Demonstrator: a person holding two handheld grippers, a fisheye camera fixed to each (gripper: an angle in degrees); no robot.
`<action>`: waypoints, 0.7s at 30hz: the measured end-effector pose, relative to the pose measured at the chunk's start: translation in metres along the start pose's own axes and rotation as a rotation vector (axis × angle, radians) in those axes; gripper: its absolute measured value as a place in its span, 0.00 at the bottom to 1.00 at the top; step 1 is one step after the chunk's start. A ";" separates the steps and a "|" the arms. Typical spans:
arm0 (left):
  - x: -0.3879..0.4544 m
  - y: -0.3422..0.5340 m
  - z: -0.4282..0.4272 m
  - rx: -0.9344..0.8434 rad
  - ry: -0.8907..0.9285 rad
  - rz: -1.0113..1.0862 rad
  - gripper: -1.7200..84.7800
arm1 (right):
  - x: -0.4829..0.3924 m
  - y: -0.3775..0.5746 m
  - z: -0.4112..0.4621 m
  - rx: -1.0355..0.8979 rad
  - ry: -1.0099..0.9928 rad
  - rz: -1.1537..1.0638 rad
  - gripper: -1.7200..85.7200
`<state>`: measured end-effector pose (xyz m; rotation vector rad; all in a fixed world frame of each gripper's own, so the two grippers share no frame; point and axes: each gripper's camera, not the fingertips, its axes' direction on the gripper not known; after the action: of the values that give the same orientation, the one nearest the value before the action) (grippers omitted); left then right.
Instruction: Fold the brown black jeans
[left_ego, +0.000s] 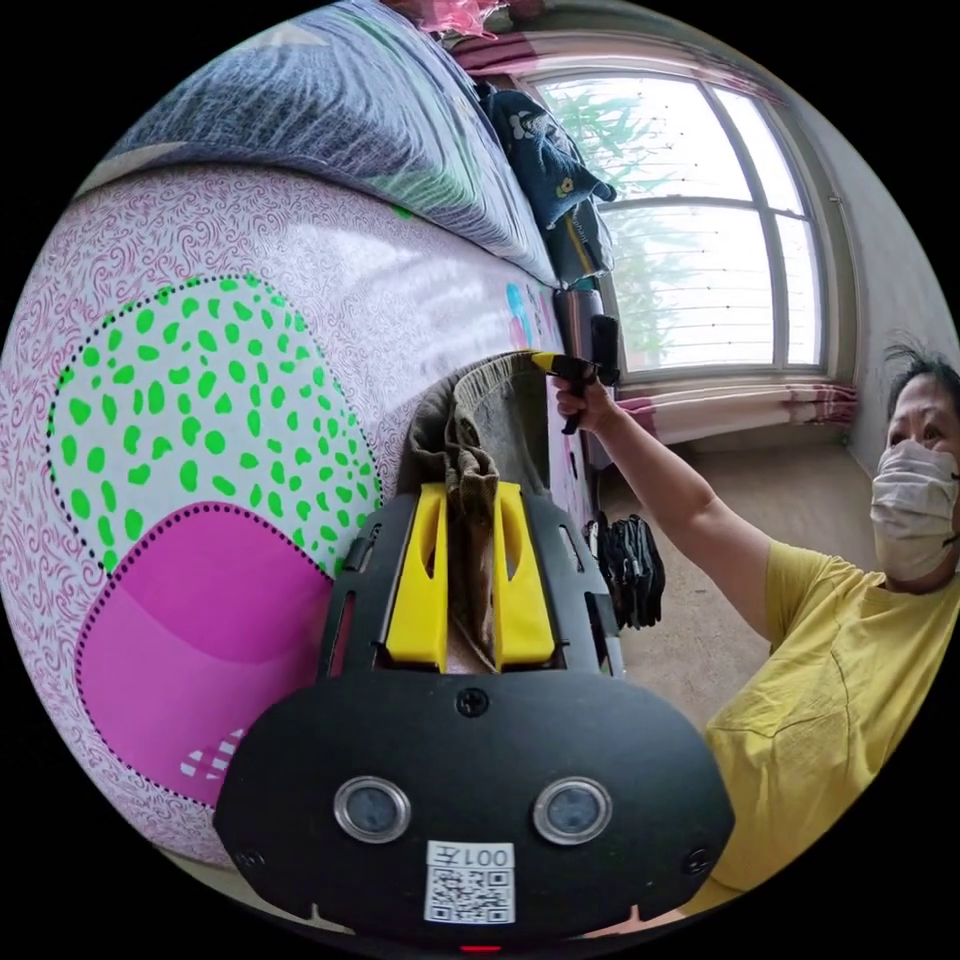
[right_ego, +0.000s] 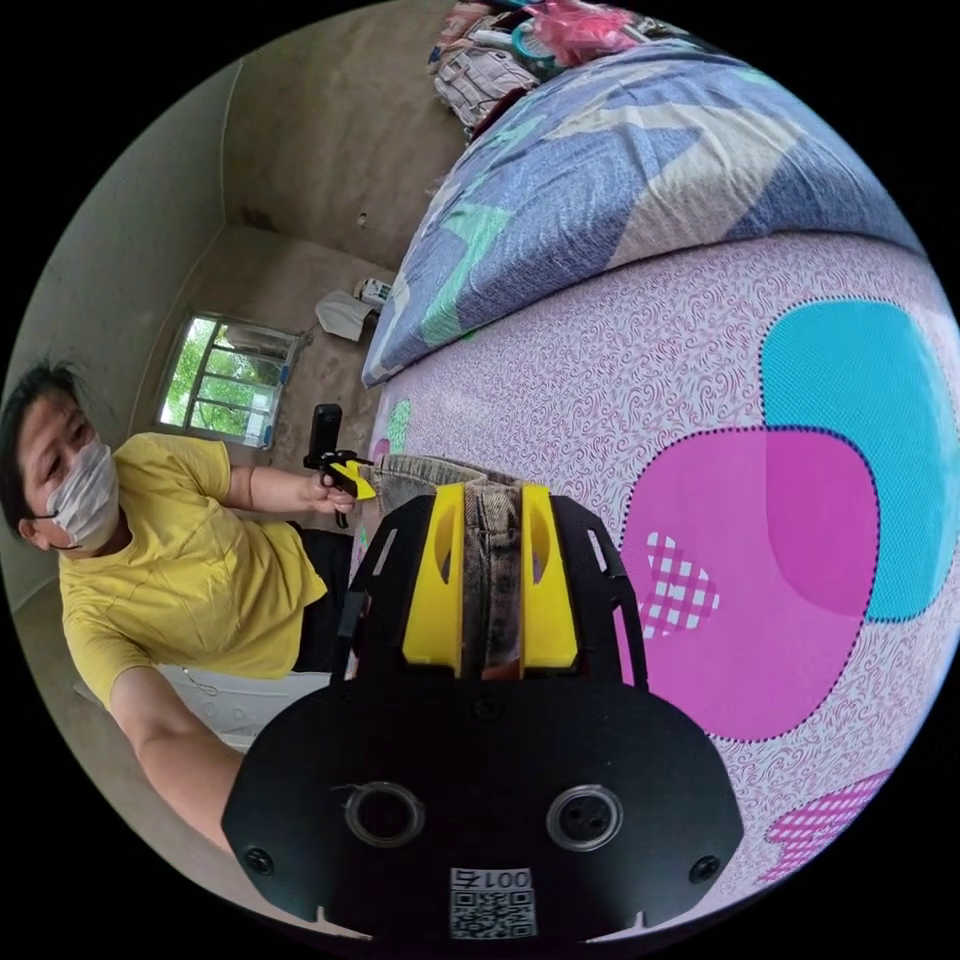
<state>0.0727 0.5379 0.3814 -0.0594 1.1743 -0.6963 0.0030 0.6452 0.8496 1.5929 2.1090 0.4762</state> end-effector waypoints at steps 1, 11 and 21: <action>-0.002 0.001 0.000 0.002 -0.011 0.005 0.04 | -0.003 0.000 -0.002 -0.006 0.012 -0.010 0.11; 0.000 0.014 0.028 -0.013 -0.159 0.241 0.03 | -0.039 0.016 -0.037 0.051 0.035 -0.073 0.10; 0.019 0.061 0.059 -0.096 -0.032 0.431 0.03 | -0.132 0.084 -0.100 0.136 0.007 -0.160 0.10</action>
<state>0.1559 0.5582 0.3661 0.0998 1.1407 -0.2586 0.0461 0.5411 0.9966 1.4800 2.2947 0.2907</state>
